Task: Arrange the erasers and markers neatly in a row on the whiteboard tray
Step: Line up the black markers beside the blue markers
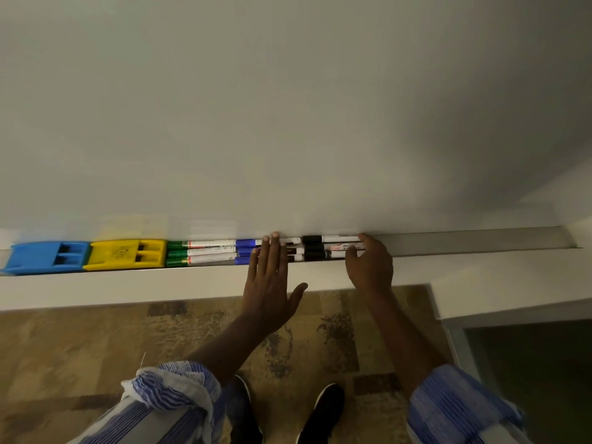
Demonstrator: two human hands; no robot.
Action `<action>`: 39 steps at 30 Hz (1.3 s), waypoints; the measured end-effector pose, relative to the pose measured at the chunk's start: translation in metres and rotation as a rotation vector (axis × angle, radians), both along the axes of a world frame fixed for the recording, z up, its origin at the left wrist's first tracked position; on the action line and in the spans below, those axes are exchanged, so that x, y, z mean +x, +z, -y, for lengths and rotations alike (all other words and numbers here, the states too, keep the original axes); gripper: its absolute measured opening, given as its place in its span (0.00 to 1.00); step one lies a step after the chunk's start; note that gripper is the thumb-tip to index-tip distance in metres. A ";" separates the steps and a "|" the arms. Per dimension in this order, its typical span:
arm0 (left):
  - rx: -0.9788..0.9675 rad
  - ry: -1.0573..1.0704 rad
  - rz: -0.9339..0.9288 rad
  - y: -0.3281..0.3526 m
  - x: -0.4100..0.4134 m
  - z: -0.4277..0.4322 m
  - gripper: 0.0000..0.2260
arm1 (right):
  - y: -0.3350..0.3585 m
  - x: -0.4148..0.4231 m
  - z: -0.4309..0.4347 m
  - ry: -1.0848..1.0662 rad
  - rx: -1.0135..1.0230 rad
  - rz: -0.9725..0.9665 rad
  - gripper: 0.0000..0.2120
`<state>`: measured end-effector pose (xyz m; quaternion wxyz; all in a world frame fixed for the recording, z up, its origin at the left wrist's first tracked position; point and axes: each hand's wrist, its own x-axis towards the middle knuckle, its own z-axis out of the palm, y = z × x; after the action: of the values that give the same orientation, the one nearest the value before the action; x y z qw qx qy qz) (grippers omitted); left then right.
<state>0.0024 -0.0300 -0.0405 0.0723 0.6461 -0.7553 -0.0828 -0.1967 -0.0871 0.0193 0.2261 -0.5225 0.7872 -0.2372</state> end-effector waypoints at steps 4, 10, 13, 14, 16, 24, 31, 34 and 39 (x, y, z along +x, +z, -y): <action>0.031 0.008 0.015 -0.006 0.009 -0.005 0.44 | -0.006 0.018 -0.010 0.068 0.051 -0.112 0.25; 0.004 0.031 0.016 -0.005 0.019 -0.005 0.44 | -0.012 0.027 -0.018 0.123 0.018 -0.177 0.30; 0.023 0.091 0.015 -0.005 0.029 -0.008 0.44 | -0.015 0.033 -0.020 0.143 0.008 -0.201 0.31; 0.031 0.101 0.011 -0.006 0.032 -0.009 0.44 | -0.016 0.034 -0.021 0.147 0.003 -0.214 0.31; 0.041 0.092 0.007 -0.007 0.037 -0.011 0.45 | -0.018 0.035 -0.022 0.155 -0.004 -0.236 0.30; -0.023 0.120 -0.019 0.000 0.057 -0.013 0.44 | -0.025 0.040 -0.025 0.211 -0.064 -0.368 0.33; 0.019 0.270 0.033 -0.006 0.107 -0.023 0.47 | -0.043 0.070 -0.041 0.353 -0.018 -0.505 0.37; 0.029 0.223 0.027 -0.006 0.111 -0.023 0.48 | -0.045 0.075 -0.041 0.330 -0.010 -0.532 0.37; 0.057 0.200 0.025 -0.002 0.112 -0.023 0.48 | -0.045 0.079 -0.040 0.317 0.004 -0.543 0.38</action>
<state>0.1141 -0.0066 -0.0424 0.0527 0.7209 -0.6854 -0.0885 -0.1177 -0.0472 -0.0259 0.0426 -0.6825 0.7280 -0.0494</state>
